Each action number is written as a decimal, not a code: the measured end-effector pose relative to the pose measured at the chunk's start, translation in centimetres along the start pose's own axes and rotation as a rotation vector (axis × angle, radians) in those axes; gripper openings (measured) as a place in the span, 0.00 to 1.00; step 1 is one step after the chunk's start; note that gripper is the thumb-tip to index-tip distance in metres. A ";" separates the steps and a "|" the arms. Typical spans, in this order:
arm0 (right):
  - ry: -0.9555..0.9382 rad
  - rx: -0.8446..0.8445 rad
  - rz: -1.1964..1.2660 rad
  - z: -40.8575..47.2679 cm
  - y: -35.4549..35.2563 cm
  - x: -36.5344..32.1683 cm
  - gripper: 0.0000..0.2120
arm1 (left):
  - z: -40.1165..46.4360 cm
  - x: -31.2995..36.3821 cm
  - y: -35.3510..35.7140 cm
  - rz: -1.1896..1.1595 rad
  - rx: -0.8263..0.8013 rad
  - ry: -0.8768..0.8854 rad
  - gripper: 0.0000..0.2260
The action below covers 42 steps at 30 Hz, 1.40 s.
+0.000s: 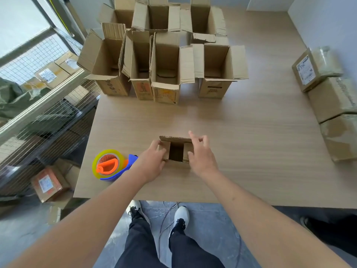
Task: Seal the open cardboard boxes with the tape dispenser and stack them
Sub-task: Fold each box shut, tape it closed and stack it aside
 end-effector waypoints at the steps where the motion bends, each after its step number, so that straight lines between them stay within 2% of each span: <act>1: -0.012 0.015 0.035 0.0 0.0 0.1 0.26 | 0.1 -0.1 0.0 -0.031 0.030 -0.016 0.11; 3: -0.025 0.039 0.114 -0.2 -0.1 0.1 0.18 | -0.1 -0.7 -0.2 -0.111 0.117 -0.051 0.09; 5: -0.033 -0.008 0.139 -0.5 0.4 0.0 0.20 | -0.4 -1.4 -0.5 -0.148 0.208 -0.093 0.11; 8: -0.096 -0.084 0.036 -0.8 2.0 -0.3 0.25 | -0.7 -2.5 -0.9 -0.152 0.282 -0.151 0.14; 11: -0.095 -0.064 -0.040 -0.8 3.4 -0.8 0.21 | -1.0 -3.8 -1.2 -0.154 0.272 -0.190 0.13; 15: -0.069 -0.013 -0.028 -1.2 4.8 -1.1 0.19 | -2.8 -7.0 -2.0 -0.158 0.341 -0.235 0.09; 20: -0.066 0.045 0.024 -1.4 4.8 -1.0 0.19 | -5.8 -12.7 -0.2 -0.029 0.195 -0.404 0.29; 27: -0.060 0.065 -0.004 -1.6 4.9 -1.7 0.19 | -6.8 -15.8 1.8 -0.014 0.152 -0.373 0.45; 30: -0.055 0.057 -0.007 -1.5 5.1 -2.1 0.19 | -6.8 -16.5 2.3 0.151 0.107 -0.313 0.48; 33: -0.052 0.045 -0.009 -1.4 5.3 -2.5 0.19 | -6.7 -17.3 2.3 0.212 0.104 -0.321 0.49; 39: -0.053 0.041 -0.007 -1.3 5.5 -2.9 0.19 | -6.3 -17.5 2.1 0.225 0.119 -0.259 0.48; 42: -0.042 0.029 0.009 -1.2 5.6 -2.9 0.19 | -6.8 -17.6 1.8 0.099 0.175 -0.263 0.48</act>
Point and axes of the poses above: each hand's wrist, its own z-axis towards the middle knuckle, its own y-axis out of the palm, x = y × z, the point moved 8 cm from there along z, towards the middle knuckle, and after that the axes turned 1 degree about y, right-handed, at the moved point
